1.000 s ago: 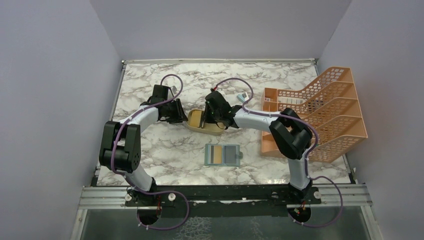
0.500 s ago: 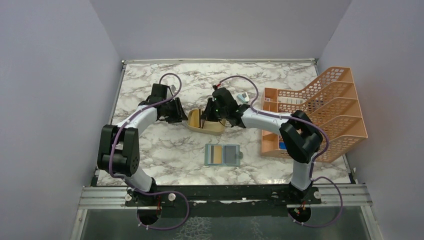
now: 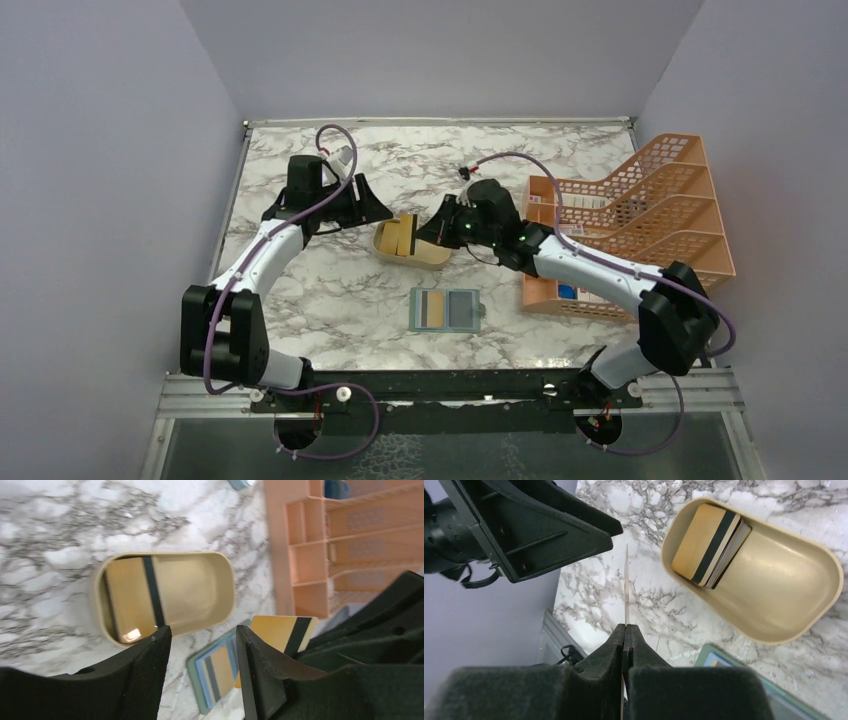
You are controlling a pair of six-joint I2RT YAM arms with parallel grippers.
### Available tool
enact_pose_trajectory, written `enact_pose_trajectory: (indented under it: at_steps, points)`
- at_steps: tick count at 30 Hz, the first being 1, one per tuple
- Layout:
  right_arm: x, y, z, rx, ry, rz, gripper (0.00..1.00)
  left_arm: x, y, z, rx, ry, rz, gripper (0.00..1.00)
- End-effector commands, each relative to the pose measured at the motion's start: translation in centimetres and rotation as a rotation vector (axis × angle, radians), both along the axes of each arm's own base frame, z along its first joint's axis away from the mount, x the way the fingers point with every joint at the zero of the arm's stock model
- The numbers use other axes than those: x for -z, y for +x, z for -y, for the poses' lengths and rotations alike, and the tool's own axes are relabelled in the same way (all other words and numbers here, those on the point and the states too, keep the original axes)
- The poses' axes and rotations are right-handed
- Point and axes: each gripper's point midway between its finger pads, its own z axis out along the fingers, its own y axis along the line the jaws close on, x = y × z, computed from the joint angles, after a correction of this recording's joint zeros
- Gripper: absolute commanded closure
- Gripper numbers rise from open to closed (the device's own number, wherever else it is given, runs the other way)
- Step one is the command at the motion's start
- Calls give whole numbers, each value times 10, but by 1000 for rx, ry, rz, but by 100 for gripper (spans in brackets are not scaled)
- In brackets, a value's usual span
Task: Put the credit cards into the card holder
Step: Pick up the credit card from the storage box.
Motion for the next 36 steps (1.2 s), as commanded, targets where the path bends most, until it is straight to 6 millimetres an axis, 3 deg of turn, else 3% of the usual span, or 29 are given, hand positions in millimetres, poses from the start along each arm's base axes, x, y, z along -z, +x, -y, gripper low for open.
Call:
enact_pose_trajectory:
  at_steps: [1, 5, 9, 18, 24, 31, 33, 36]
  points:
    - [-18, -18, 8, 2, 102, -32, 99, -46, -31, 38, 218, -309, 48, 45]
    - [-45, -25, 18, 39, 188, 0, 99, -71, -44, 48, 272, -477, 53, 41]
    - [-57, -29, 28, 78, 221, 9, 99, -86, -51, 49, 300, -506, 74, 38]
    - [-91, -39, 22, 24, 369, 36, 99, -99, -66, 54, 284, -573, 12, 38]
    - [-89, -38, 4, -52, 370, 32, 99, -96, -78, 59, 299, -608, -28, 55]
    - [-64, -38, 2, -56, 324, -16, 99, -91, -80, 58, 279, -616, -39, 100]
    - [-57, -39, 5, -53, 295, -17, 98, -88, -79, 57, 268, -613, -38, 100]
    - [-49, -37, 12, -20, 231, -28, 86, -78, -75, 57, 242, -605, -47, 100]
